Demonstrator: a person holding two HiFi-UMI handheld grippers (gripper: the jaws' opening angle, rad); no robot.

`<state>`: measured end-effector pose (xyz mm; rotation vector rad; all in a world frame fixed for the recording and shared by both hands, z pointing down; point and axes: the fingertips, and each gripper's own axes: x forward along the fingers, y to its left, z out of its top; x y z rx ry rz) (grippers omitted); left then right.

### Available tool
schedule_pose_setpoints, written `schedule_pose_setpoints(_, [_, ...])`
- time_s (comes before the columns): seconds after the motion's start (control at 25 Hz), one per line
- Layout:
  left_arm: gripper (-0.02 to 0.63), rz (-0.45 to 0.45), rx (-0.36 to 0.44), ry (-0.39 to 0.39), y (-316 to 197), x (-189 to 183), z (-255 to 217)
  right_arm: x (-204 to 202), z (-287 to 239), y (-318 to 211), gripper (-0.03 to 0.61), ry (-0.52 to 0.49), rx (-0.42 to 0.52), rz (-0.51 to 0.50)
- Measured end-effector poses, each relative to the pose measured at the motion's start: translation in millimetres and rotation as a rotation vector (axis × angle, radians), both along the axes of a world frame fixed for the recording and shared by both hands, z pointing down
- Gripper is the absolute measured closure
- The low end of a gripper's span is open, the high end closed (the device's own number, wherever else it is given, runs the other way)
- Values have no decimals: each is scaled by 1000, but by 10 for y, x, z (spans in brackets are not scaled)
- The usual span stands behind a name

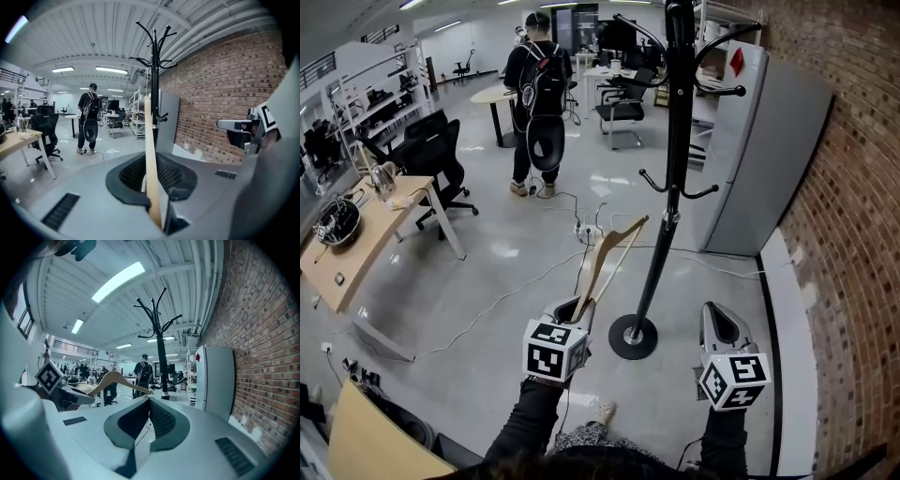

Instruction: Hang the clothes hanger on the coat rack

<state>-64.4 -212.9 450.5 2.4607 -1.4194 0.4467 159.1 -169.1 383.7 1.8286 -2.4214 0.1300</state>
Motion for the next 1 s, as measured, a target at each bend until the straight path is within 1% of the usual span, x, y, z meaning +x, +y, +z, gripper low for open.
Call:
schedule_pose_setpoints(0.2, [561,26,-33,-6,-406,63,122,33,18,-410,569,3,-16,12])
schedule_pose_setpoints(0.52, [561,85,-38,-36,-1079,278,171,130,74,-956,569,-15,-35,42])
schedule_pose_setpoints(0.68, [561,115,-60,-71,-1353,372,323,255,171,-1106,568,-33,-49,80])
schedule_pose_setpoints(0.8, [561,130,-75,-77,-1576,452,404,390,230,-1214,569,-38,-60,113])
schedule_pose_setpoints(1.0, [562,167,-70,-84,-1902,632,437,552,288,-1331,569,-44,-70,163])
